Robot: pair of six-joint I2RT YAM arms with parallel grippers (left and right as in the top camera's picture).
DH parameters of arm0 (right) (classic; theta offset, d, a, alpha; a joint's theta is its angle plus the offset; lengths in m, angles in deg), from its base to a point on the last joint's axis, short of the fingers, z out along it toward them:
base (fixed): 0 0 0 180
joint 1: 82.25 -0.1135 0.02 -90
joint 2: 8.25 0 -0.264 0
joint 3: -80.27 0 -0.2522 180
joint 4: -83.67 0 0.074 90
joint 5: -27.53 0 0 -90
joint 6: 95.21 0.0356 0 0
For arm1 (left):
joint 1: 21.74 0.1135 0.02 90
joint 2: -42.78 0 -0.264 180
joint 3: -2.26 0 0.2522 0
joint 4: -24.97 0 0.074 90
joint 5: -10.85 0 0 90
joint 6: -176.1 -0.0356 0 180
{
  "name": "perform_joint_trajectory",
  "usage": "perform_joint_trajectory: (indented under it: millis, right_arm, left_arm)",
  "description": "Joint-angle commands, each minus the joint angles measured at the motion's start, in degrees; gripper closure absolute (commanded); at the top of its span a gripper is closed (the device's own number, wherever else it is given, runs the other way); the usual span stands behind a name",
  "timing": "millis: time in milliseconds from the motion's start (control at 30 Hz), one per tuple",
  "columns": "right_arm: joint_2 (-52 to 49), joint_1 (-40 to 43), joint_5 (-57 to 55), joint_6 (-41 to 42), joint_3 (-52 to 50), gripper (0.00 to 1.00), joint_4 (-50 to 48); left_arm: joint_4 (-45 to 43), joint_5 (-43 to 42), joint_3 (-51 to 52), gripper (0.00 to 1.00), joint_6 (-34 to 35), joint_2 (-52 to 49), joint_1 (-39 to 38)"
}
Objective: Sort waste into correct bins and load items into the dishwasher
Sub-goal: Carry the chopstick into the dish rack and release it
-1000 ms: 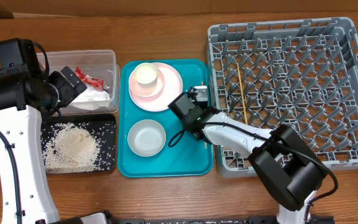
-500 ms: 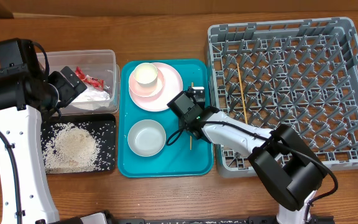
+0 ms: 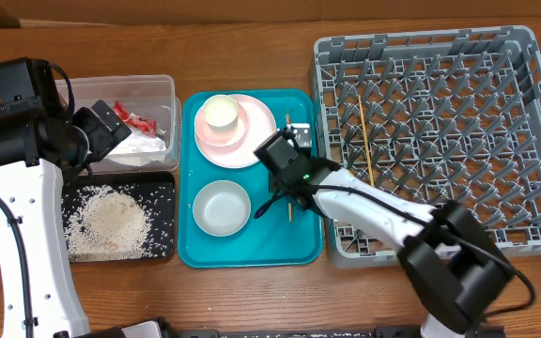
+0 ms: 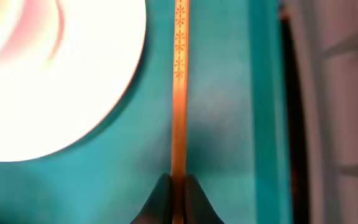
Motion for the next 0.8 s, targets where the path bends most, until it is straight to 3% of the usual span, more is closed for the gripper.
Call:
perform_joint_trajectory:
  millis: [0, 300, 600, 767]
  right_arm:
    - [6.8, 0.2, -6.9, -0.2, 0.9, 0.96, 1.4]
    - [13.4, 2.9, -21.9, -16.2, 0.9, 0.96, 1.8]
    - [13.4, 11.9, -21.6, -20.0, 0.9, 0.96, 2.5]
    - [13.4, 16.6, -11.2, -24.7, 0.9, 0.96, 3.4]
  left_arm:
    - [-0.1, -0.2, 0.2, 0.0, 0.2, -0.3, 0.1]
    - [-0.1, -0.2, 0.2, 0.0, 0.2, -0.3, 0.1]
    - [-0.1, -0.2, 0.2, 0.0, 0.2, -0.3, 0.1]
    - [-0.1, -0.2, 0.2, 0.0, 0.2, -0.3, 0.1]
